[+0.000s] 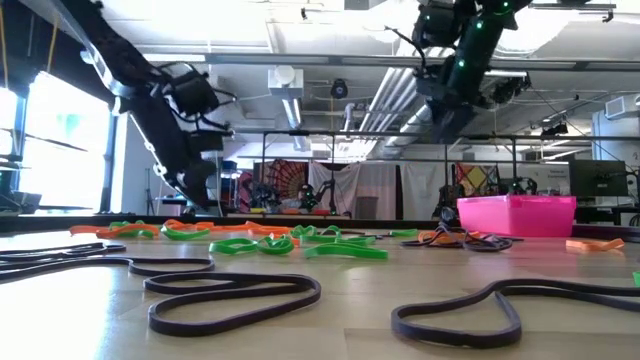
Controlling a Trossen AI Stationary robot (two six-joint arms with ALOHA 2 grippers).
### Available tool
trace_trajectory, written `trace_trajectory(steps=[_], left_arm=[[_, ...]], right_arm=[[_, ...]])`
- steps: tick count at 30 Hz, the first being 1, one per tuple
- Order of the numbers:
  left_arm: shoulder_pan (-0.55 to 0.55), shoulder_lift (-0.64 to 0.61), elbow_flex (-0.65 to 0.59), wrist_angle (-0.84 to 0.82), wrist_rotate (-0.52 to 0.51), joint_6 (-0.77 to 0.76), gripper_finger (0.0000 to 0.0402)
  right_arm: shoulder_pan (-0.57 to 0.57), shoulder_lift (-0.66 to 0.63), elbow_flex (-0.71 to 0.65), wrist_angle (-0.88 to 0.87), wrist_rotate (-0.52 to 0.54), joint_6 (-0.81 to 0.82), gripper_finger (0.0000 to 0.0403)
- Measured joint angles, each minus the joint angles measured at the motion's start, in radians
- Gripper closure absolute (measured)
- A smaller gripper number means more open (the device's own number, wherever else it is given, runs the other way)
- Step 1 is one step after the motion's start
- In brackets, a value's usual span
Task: Sort rubber bands into baskets
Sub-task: Put the orange rubber band into the red bin
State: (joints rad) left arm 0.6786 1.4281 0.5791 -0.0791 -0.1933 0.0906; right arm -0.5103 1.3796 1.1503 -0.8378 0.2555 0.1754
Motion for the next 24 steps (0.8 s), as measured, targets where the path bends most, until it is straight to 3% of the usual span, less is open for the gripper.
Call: trace_trajectory(steps=[9,15,24], left_arm=[[0.057,0.12,0.013,0.026,0.027,0.021,0.0291],[0.062,0.136,0.016,0.032,0.027,0.038,0.0296],[0.06,0.054,0.012,0.016,0.028,0.072,0.038]], right_arm=[[0.068,0.0,0.0,0.086,-0.005,-0.001,0.0217],[0.089,0.0,-0.001,0.12,-0.005,-0.02,0.0217],[0.088,0.0,-0.001,0.125,-0.005,-0.02,0.0217]])
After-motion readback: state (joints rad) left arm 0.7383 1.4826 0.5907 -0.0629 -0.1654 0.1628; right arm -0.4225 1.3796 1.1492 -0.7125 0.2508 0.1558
